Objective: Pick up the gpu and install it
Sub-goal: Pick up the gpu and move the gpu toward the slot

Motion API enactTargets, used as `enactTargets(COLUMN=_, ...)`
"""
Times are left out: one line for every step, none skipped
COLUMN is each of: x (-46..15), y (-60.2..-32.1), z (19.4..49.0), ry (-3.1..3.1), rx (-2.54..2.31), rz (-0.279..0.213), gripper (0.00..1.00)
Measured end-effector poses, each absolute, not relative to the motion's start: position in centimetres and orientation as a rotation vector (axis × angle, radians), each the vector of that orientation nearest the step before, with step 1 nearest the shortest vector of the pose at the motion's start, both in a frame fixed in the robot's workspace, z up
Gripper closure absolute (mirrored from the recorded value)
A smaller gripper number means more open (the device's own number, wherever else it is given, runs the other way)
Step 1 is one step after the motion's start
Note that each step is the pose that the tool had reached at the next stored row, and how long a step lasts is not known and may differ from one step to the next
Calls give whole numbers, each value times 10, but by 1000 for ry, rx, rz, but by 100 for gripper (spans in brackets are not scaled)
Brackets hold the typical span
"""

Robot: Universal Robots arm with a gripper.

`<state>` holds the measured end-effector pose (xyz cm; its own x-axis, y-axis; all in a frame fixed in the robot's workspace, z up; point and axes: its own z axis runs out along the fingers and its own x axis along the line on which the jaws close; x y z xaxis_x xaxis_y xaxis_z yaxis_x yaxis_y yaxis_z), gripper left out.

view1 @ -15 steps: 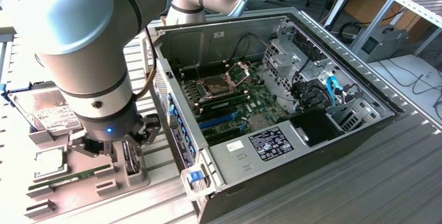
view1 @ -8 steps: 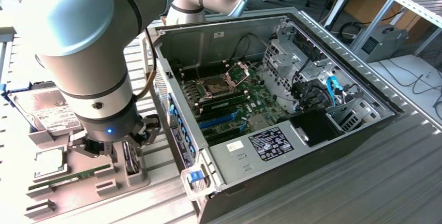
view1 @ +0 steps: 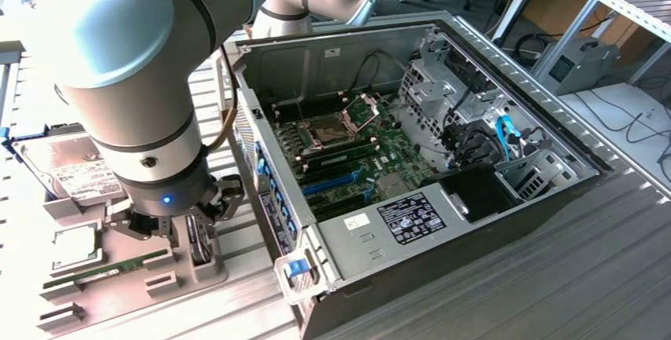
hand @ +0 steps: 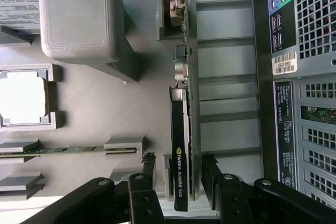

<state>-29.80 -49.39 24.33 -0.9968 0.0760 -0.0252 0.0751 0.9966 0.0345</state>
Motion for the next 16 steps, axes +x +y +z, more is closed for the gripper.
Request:
enactTargets(x=-298, y=-494, z=243, ry=3112, rx=118, rz=52, gripper=52)
enactTargets(x=-298, y=-494, z=243, ry=3112, rx=118, rz=52, gripper=52)
enactTargets(x=-298, y=-494, z=242, ry=3112, rx=118, rz=52, gripper=52)
enactTargets(x=-298, y=-494, z=242, ry=3112, rx=118, rz=52, gripper=52)
enactTargets(x=-298, y=-494, z=242, ry=3112, rx=118, rz=52, gripper=52)
enactTargets(x=-298, y=-494, z=242, ry=3112, rx=118, rz=52, gripper=52)
enactTargets(x=-298, y=-494, z=241, ry=3112, rx=118, rz=52, gripper=52)
enactTargets(x=-298, y=-494, z=241, ry=3113, rx=118, rz=52, gripper=52)
enactTargets(x=-298, y=-494, z=241, ry=3112, rx=118, rz=52, gripper=52)
enactTargets(x=-298, y=-494, z=241, ry=3112, rx=118, rz=52, gripper=52)
enactTargets(x=-298, y=-494, z=240, ry=3112, rx=118, rz=52, gripper=52)
enactTargets(x=-298, y=-494, z=240, ry=3112, rx=118, rz=52, gripper=52)
enactTargets(x=-298, y=-494, z=240, ry=3113, rx=118, rz=52, gripper=52)
enactTargets(x=-298, y=-494, z=240, ry=3112, rx=118, rz=52, gripper=52)
enactTargets(x=-298, y=-494, z=239, ry=3112, rx=118, rz=52, gripper=52)
enactTargets(x=-298, y=-494, z=239, ry=3112, rx=118, rz=52, gripper=52)
